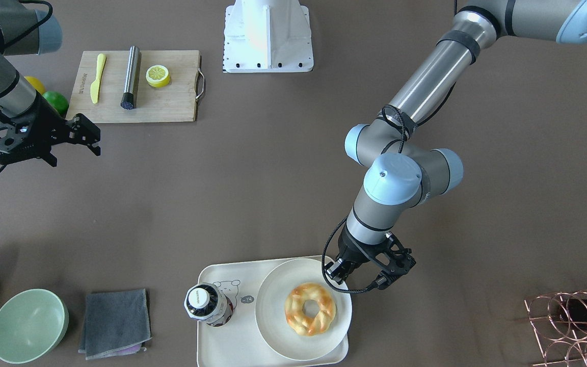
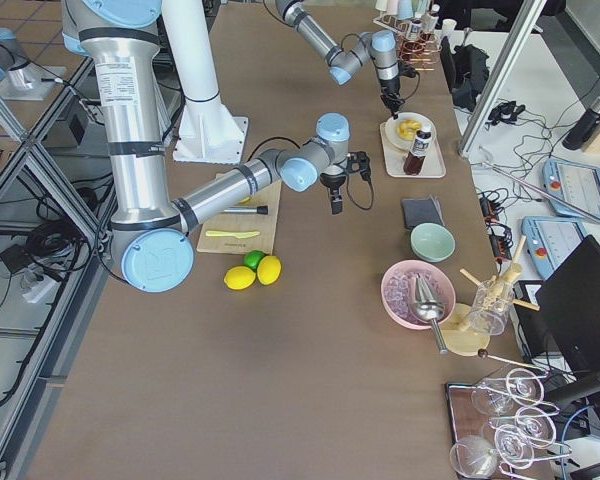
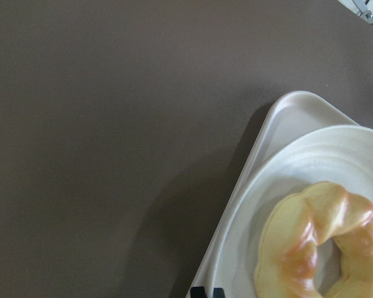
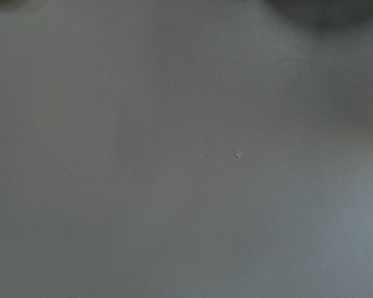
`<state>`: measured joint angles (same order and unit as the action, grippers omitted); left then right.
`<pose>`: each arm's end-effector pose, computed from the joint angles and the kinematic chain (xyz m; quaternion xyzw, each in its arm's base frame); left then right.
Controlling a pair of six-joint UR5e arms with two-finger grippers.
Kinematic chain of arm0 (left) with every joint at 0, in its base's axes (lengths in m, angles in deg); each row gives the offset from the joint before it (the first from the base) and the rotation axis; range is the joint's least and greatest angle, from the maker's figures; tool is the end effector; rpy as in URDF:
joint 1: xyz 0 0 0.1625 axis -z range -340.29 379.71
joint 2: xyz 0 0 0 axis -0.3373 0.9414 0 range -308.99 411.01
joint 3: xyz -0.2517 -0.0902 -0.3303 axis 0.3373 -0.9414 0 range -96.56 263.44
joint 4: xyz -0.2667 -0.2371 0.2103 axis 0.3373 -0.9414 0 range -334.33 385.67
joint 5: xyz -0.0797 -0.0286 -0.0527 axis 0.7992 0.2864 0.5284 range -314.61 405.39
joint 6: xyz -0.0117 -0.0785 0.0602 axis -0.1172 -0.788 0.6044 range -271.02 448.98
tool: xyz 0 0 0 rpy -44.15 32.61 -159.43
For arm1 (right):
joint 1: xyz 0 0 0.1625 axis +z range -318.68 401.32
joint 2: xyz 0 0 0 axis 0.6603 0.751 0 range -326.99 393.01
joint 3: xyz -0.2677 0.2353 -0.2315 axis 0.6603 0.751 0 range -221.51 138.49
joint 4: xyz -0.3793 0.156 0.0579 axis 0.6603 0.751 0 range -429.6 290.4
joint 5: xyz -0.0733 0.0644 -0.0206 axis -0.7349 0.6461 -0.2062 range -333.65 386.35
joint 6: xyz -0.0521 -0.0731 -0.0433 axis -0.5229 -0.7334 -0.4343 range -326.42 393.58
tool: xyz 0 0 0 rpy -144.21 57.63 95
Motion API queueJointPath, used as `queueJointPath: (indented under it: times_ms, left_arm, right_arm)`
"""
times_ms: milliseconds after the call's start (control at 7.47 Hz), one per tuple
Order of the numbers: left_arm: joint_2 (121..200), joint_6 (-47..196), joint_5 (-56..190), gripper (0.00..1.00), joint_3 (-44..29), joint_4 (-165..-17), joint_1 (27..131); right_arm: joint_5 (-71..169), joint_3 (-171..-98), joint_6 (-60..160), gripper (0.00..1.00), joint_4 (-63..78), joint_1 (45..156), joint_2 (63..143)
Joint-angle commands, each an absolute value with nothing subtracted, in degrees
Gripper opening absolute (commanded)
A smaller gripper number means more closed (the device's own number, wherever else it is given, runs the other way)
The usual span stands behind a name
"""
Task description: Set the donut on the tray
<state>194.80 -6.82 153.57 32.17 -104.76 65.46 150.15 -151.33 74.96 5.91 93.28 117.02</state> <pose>0.5242 -0.6845 0.2831 0.0256 0.4798 -0.3138 0.8189 -0.2633 -0.4630 0.4130 0.0791 -0.4206 -0.0739 0.9008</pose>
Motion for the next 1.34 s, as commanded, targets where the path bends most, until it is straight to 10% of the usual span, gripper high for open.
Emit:
queueJointPath:
  times_ms: [0,134,402,1205]
  left_arm:
    - [197.3,-8.9,152.8,0.00,35.3,-106.4,65.1]
    - [197.3,-9.0,152.3,0.00,35.3,-106.5,64.8]
    - [196.9,-8.5,152.3,0.96,34.9,-107.6,64.2]
    - [169.4,24.8,165.5,0.97,-17.8,-65.7,71.3]
  right_arm:
    - [150.8,-151.2,73.2,1.00,5.8,94.5,118.3]
    - [151.0,-151.2,71.2,1.00,5.9,94.8,119.0]
    - [151.2,-151.0,69.4,1.00,5.9,95.7,119.6]
    - [152.3,-147.1,53.6,1.00,6.0,105.3,125.2]
